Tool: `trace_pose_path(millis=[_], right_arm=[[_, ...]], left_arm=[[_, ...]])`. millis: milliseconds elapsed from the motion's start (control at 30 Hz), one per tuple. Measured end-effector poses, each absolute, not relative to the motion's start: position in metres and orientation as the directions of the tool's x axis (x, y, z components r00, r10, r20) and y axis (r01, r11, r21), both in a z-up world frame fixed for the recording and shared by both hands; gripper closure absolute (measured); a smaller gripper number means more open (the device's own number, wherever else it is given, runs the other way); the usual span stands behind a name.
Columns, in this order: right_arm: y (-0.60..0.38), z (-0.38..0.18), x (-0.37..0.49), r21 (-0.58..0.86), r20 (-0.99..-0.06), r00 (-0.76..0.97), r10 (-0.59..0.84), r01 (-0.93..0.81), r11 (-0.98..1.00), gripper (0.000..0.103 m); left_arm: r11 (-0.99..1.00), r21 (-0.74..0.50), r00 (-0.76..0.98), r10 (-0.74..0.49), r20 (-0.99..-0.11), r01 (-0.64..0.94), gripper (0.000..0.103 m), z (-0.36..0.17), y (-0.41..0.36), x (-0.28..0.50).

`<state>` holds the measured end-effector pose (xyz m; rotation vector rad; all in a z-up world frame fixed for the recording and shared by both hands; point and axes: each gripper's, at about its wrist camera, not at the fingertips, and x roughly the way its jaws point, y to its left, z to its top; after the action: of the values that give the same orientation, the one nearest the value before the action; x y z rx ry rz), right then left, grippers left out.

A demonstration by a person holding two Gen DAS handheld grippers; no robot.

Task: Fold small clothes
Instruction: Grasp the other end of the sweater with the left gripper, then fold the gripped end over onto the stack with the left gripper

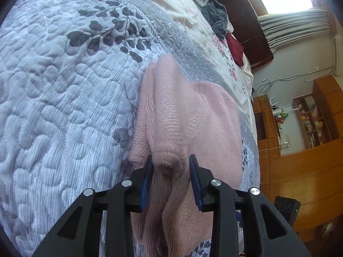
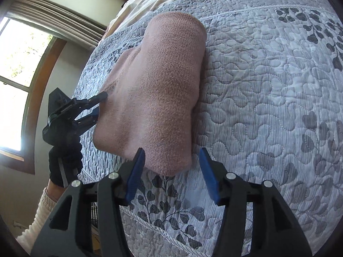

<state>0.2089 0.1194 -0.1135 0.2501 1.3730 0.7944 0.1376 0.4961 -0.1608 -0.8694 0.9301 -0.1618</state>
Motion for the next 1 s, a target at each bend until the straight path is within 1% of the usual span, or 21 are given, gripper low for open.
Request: trace_pose_path(millis=[133, 167, 233, 300, 333, 367, 400, 433, 467, 500, 633, 767, 833, 867, 900, 967, 1000], right_arm=[[0.125, -0.126, 0.211, 0.624, -0.759, -0.035, 0.65, -0.323, 0.711, 0.045], [0.126, -0.13, 0.212, 0.634, -0.753, -0.039, 0.657, -0.308, 0.709, 0.043], [0.128, -0.139, 0.213, 0.656, -0.742, -0.057, 0.669, -0.271, 0.704, 0.042], [0.132, -0.15, 0.214, 0.672, -0.733, -0.084, 0.675, -0.24, 0.7, 0.042], [0.135, -0.154, 0.215, 0.673, -0.735, -0.096, 0.671, -0.231, 0.703, 0.045], [0.136, -0.157, 0.215, 0.67, -0.739, -0.104, 0.666, -0.22, 0.709, 0.061], [0.136, -0.159, 0.214, 0.674, -0.736, -0.11, 0.668, -0.208, 0.709, 0.071], [0.136, -0.157, 0.213, 0.675, -0.735, -0.11, 0.669, -0.208, 0.708, 0.076], [0.136, -0.155, 0.212, 0.661, -0.746, -0.104, 0.657, -0.227, 0.715, 0.079], [0.137, -0.152, 0.21, 0.64, -0.763, -0.099, 0.638, -0.252, 0.726, 0.08], [0.146, -0.157, 0.203, 0.57, -0.817, -0.105, 0.568, -0.303, 0.764, 0.081], [0.148, -0.163, 0.204, 0.569, -0.817, -0.109, 0.566, -0.305, 0.763, 0.08], [0.148, -0.159, 0.206, 0.579, -0.809, -0.11, 0.577, -0.314, 0.753, 0.076], [0.144, -0.154, 0.209, 0.585, -0.804, -0.109, 0.584, -0.319, 0.746, 0.071], [0.143, -0.148, 0.21, 0.59, -0.799, -0.103, 0.592, -0.323, 0.74, 0.064], [0.14, -0.138, 0.217, 0.608, -0.781, -0.081, 0.619, -0.323, 0.725, 0.055], [0.138, -0.133, 0.222, 0.617, -0.772, -0.07, 0.632, -0.321, 0.718, 0.052]], left_arm=[[0.699, -0.688, 0.61, -0.464, -0.642, -0.193, 0.056, -0.146, 0.485, 0.107], [0.703, -0.687, 0.604, -0.47, -0.643, -0.184, 0.055, -0.146, 0.481, 0.102], [0.722, -0.669, 0.589, -0.469, -0.659, -0.174, 0.055, -0.146, 0.47, 0.097], [0.772, -0.609, 0.565, -0.426, -0.707, -0.18, 0.058, -0.15, 0.459, 0.097], [0.795, -0.581, 0.552, -0.409, -0.727, -0.175, 0.062, -0.153, 0.453, 0.097], [0.814, -0.553, 0.532, -0.393, -0.75, -0.177, 0.076, -0.156, 0.449, 0.099], [0.827, -0.532, 0.516, -0.38, -0.767, -0.182, 0.08, -0.16, 0.448, 0.1], [0.834, -0.521, 0.507, -0.375, -0.776, -0.182, 0.083, -0.163, 0.447, 0.101], [0.838, -0.516, 0.503, -0.373, -0.78, -0.179, 0.085, -0.166, 0.448, 0.101], [0.842, -0.509, 0.496, -0.37, -0.786, -0.179, 0.087, -0.17, 0.449, 0.102], [0.833, -0.52, 0.484, -0.381, -0.788, -0.191, 0.088, -0.181, 0.452, 0.101], [0.819, -0.539, 0.487, -0.397, -0.778, -0.194, 0.086, -0.18, 0.457, 0.1], [0.827, -0.53, 0.485, -0.391, -0.783, -0.189, 0.074, -0.173, 0.459, 0.098], [0.832, -0.518, 0.491, -0.373, -0.787, -0.197, 0.053, -0.168, 0.461, 0.098], [0.83, -0.521, 0.508, -0.367, -0.779, -0.198, 0.041, -0.163, 0.465, 0.098], [0.816, -0.543, 0.527, -0.38, -0.761, -0.196, 0.039, -0.158, 0.472, 0.104], [0.811, -0.547, 0.527, -0.377, -0.761, -0.209, 0.035, -0.158, 0.476, 0.109]])
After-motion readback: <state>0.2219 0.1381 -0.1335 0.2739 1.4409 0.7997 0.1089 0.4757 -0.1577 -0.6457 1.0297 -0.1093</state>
